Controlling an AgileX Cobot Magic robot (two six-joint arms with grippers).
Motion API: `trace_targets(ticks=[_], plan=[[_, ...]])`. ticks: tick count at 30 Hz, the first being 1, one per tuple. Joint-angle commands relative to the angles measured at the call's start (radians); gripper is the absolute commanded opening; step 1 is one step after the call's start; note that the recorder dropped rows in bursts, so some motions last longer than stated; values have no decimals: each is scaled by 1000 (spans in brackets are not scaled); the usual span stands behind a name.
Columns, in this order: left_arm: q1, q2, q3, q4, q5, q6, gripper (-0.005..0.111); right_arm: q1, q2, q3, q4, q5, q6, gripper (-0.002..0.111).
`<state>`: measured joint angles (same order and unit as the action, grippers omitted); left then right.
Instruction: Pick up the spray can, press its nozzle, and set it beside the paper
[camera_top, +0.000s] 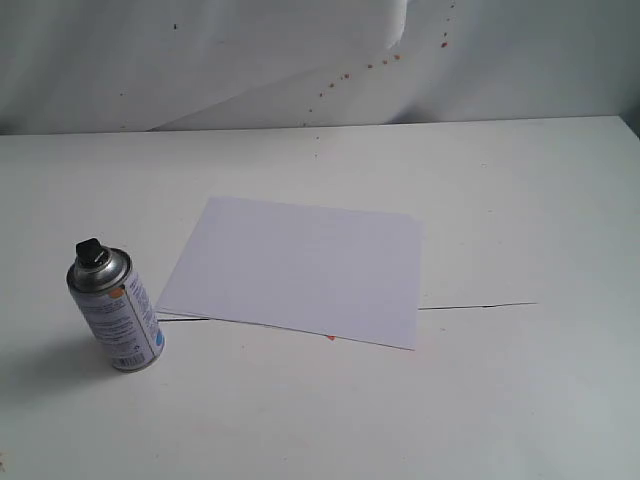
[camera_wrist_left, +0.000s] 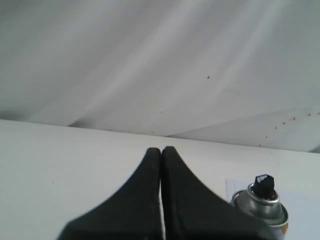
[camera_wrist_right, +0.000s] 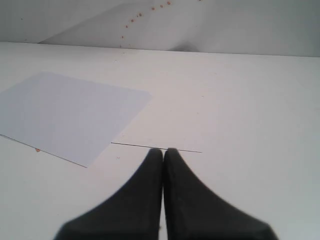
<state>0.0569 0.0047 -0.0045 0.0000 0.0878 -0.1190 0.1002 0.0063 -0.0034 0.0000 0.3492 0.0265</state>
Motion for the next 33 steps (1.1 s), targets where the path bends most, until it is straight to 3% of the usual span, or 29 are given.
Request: trace_targets(ticks=[1, 5, 8, 13, 21, 26, 33], plan=[[3, -5, 4, 0, -54, -8, 0, 4, -6, 3, -8, 1, -2, 0], [3, -5, 4, 0, -73, -5, 0, 4, -6, 3, -8, 1, -2, 0], [3, -5, 4, -43, -255, -66, 0, 4, -6, 3, -8, 1, -2, 0], [3, 31, -142, 44, -110, -53, 0, 4, -6, 3, -8, 1, -2, 0], [3, 442, -468, 67, -88, -56, 0, 4, -6, 3, -8, 1, -2, 0], [3, 559, -494, 67, -82, -56, 0, 4, -6, 3, -8, 1, -2, 0], [1, 587, -494, 62, -79, -62, 0, 4, -6, 3, -8, 1, -2, 0]])
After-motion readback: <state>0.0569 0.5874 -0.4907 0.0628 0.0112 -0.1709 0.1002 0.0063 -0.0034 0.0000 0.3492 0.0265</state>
